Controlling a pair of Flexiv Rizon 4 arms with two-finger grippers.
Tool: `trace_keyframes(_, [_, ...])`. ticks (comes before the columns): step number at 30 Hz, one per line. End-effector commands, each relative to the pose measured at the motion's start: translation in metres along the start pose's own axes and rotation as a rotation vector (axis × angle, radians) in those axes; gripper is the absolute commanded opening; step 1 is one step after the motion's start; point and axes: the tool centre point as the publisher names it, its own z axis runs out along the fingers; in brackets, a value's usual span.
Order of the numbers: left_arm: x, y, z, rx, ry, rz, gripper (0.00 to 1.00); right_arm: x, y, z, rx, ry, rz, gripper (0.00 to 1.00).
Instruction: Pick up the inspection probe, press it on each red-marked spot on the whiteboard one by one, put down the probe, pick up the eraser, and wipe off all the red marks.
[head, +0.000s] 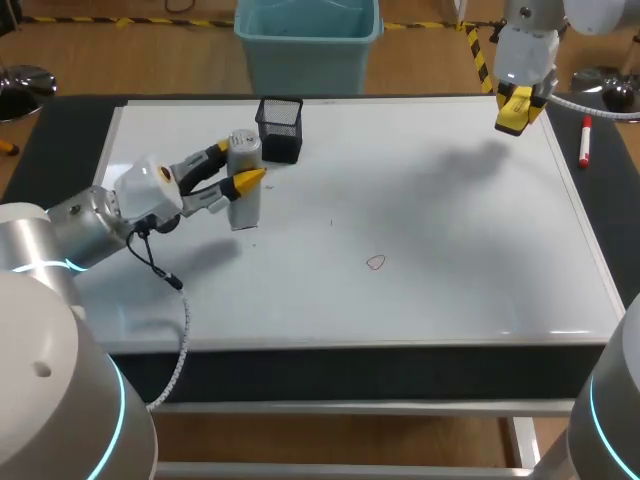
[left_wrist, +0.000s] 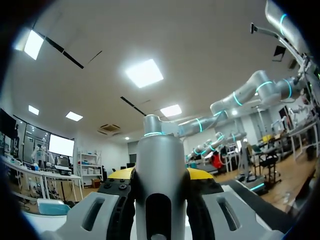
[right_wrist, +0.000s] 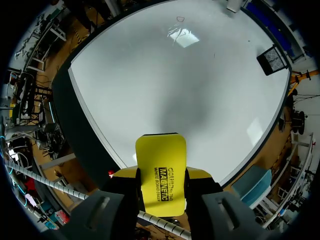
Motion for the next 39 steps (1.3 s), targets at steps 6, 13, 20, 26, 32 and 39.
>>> trace_keyframes(6, [-0.007,0.007,-0.006,0.033,-0.006,0.003,0.0,0.001,0.0,-0.001,0.002,0.003,-0.002,0.0])
trace_keyframes(13, [-0.005,0.004,-0.004,0.052,-0.002,0.01,0.0,0.001,0.0,-0.001,0.002,0.003,-0.002,0.0])
trace_keyframes(20, [-0.005,0.004,-0.004,0.052,-0.002,0.01,0.0,-0.001,0.026,-0.013,0.035,-0.013,-0.072,0.0])
trace_keyframes(26, [-0.005,0.004,-0.004,0.052,-0.002,0.01,0.0,0.009,0.084,-0.021,0.049,-0.022,-0.185,0.0])
trace_keyframes(32, [-0.005,0.004,-0.004,0.052,-0.002,0.01,0.0,0.018,0.129,-0.021,0.033,-0.003,-0.28,0.0])
trace_keyframes(39, [-0.005,0.004,-0.004,0.052,-0.002,0.01,0.0,0.025,0.184,-0.013,0.047,0.015,-0.368,0.0])
